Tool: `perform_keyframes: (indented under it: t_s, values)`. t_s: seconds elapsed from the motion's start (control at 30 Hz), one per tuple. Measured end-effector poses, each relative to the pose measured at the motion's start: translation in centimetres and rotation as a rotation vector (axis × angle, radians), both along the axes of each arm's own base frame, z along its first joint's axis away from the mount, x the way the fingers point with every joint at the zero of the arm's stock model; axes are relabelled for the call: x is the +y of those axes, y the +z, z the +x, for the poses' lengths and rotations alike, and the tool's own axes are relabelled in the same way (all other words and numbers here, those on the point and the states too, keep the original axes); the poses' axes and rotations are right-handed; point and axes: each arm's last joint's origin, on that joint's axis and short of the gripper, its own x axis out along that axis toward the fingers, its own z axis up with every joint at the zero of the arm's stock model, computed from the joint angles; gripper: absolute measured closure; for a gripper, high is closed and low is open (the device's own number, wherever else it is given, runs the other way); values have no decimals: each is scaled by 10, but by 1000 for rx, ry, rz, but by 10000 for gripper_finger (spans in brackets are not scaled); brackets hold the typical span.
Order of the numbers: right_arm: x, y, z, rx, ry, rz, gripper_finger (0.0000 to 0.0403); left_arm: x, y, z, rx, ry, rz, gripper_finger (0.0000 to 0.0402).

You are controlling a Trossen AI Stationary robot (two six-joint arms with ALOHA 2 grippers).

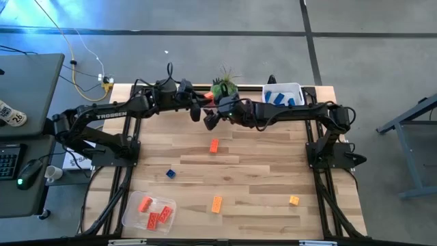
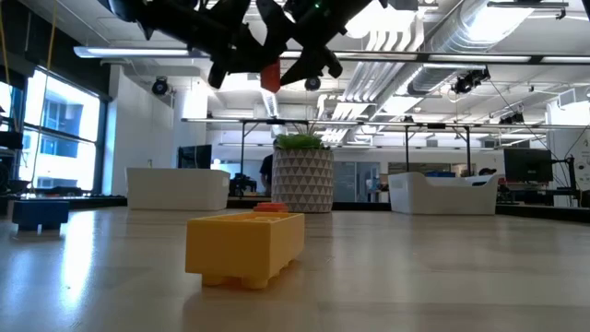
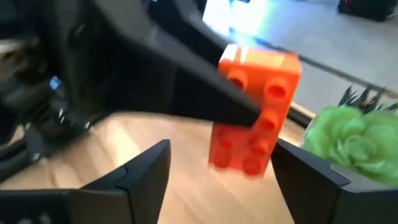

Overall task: Sort & place blocks by color
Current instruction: Put the orange game piece into the transparent bin

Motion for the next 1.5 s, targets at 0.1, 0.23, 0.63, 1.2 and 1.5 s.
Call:
perform_keyframes:
  t_s: [0.1,0.23,0.63,1.2,1.5]
  values:
    - [1,-3,-1,35,34,20,137,-1,-2,-3,47,0,5,343]
    - [2,-8,-4,92,57,41,135,-6,-2,-11,106,-6,-21,343]
    - [-4,-12,-7,162,146,59,134,-54,14,-62,241,-71,-167,343]
    - [-8,-13,-7,195,317,35,133,-154,-5,-89,614,-454,-453,343]
    - [-8,-13,-7,194,324,40,133,-200,-10,-94,698,-530,-595,336]
